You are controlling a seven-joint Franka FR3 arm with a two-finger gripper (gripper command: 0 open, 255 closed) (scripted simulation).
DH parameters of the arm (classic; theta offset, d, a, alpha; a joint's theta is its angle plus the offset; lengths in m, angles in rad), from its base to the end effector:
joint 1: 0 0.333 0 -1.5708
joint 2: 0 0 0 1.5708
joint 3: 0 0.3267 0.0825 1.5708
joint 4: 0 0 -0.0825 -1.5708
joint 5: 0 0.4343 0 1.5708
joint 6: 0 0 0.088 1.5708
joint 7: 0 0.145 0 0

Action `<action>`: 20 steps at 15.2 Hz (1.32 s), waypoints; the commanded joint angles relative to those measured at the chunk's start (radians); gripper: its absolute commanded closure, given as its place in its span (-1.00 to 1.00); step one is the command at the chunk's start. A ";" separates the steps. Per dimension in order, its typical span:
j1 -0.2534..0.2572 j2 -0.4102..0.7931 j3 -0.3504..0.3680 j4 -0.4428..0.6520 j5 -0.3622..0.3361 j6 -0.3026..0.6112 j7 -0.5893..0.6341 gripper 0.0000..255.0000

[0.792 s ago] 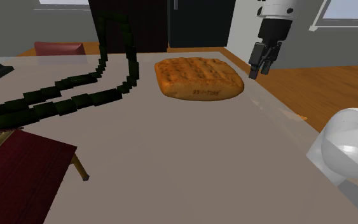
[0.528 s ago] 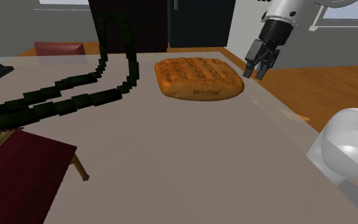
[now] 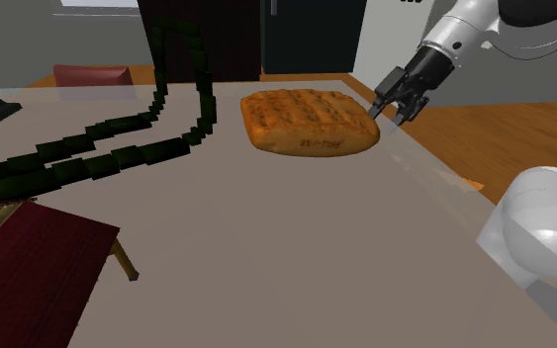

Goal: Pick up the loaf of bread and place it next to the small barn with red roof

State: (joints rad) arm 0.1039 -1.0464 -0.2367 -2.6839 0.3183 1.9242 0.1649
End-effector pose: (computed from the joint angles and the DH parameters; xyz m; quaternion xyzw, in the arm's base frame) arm 0.3252 -0.0086 0.5115 -0.9490 0.1340 -0.1116 0.2628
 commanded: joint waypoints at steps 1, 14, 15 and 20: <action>0.031 -0.028 -0.023 -0.036 0.116 0.071 0.024 -1.00; 0.513 -0.304 -0.347 -0.194 -0.150 0.521 0.457 -1.00; 0.421 -0.281 -0.308 -0.128 -0.507 0.174 0.388 -1.00; 0.533 -0.349 -0.392 -0.172 -0.440 0.361 0.533 -1.00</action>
State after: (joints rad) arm 0.5895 -1.3895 -0.6076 -2.8196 -0.2812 2.1011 0.6521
